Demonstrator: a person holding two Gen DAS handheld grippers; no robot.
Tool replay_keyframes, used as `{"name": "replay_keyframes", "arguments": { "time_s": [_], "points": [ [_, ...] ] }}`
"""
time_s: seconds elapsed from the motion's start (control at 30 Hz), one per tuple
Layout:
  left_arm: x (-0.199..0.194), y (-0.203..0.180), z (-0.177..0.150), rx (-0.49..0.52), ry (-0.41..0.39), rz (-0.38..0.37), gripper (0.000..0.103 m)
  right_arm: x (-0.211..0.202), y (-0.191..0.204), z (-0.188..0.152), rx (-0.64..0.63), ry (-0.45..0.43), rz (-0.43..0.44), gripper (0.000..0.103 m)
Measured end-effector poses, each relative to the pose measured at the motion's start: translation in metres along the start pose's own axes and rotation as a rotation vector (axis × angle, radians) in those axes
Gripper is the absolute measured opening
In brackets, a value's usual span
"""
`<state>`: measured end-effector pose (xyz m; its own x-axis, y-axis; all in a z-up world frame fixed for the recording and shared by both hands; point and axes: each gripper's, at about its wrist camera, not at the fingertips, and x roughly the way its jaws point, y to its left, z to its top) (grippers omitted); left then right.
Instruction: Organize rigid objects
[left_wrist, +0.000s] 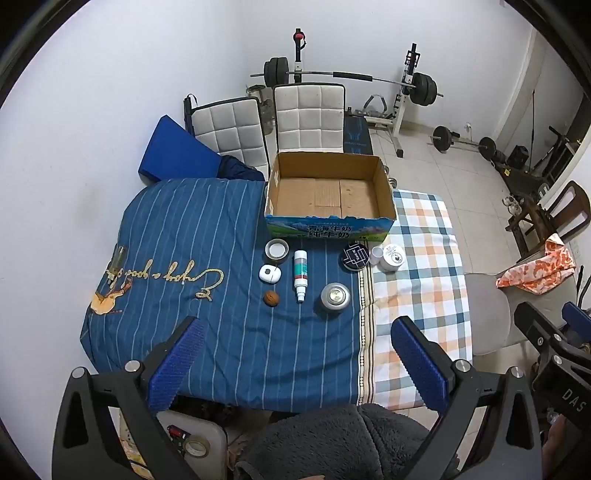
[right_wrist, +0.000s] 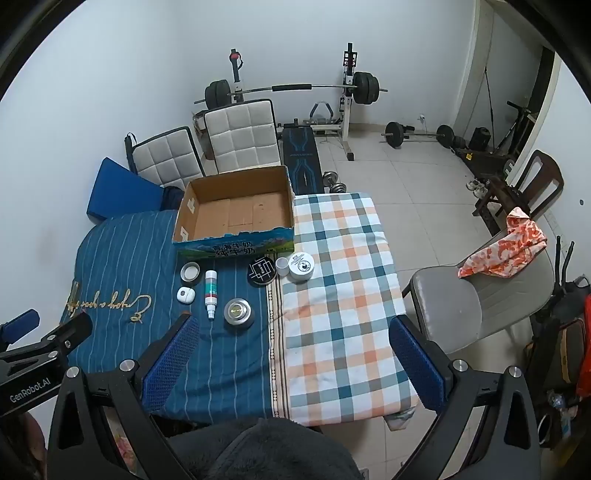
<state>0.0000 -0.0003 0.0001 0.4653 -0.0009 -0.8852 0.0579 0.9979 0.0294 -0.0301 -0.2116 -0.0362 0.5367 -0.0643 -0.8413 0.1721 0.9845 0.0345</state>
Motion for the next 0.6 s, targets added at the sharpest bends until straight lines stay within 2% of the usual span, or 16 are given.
{"name": "replay_keyframes", "arguments": {
  "time_s": [0.03, 0.6],
  "points": [
    [0.0, 0.001, 0.0, -0.008, -0.001, -0.018, 0.103, 0.0, 0.0, 0.0, 0.0, 0.006, -0.002, 0.103],
    [-0.004, 0.0, -0.011, -0.008, -0.002, -0.021, 0.103, 0.0, 0.001, -0.006, -0.011, 0.005, -0.016, 0.103]
  ]
}}
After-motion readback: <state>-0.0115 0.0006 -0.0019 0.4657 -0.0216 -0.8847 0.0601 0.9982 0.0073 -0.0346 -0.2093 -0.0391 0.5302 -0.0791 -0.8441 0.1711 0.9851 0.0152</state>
